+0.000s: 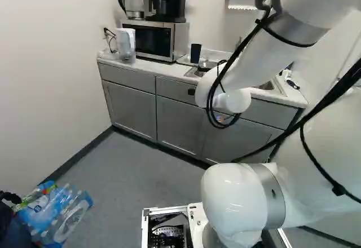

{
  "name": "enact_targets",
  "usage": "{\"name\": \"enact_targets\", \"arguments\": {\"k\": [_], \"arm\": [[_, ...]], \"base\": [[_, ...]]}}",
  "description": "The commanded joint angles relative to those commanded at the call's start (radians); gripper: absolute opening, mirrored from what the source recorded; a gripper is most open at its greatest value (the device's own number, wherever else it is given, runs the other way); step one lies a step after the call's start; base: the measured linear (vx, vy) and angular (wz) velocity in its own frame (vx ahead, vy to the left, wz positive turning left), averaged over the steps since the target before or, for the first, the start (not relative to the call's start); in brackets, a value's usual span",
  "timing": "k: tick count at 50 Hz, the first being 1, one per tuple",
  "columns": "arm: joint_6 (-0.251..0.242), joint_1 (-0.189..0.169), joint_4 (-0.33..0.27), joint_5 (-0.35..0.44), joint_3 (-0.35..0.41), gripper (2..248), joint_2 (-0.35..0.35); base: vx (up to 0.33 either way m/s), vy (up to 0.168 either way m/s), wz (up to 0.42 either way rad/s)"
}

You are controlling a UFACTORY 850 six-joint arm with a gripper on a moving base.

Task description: Rinse the cup and place it in the tray

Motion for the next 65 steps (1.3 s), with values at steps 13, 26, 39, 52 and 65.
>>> {"name": "enact_targets", "arguments": {"k": [13,26,39,52,65], "arm": [[-0.003,0.027,0.005,0.089,0.06,247,0.003],[-0.006,0.048,0.008,0.159,0.107,247,0.006],[-0.008,0.063,0.011,0.211,0.141,247,0.008],[-0.009,0.073,0.013,0.243,0.163,247,0.009],[-0.01,0.077,0.014,0.256,0.172,247,0.01]], "base": [[0.0,0.0,0.0],[0.0,0.0,0.0],[0.0,0.0,0.0],[0.0,0.0,0.0],[0.0,0.0,0.0]]}}
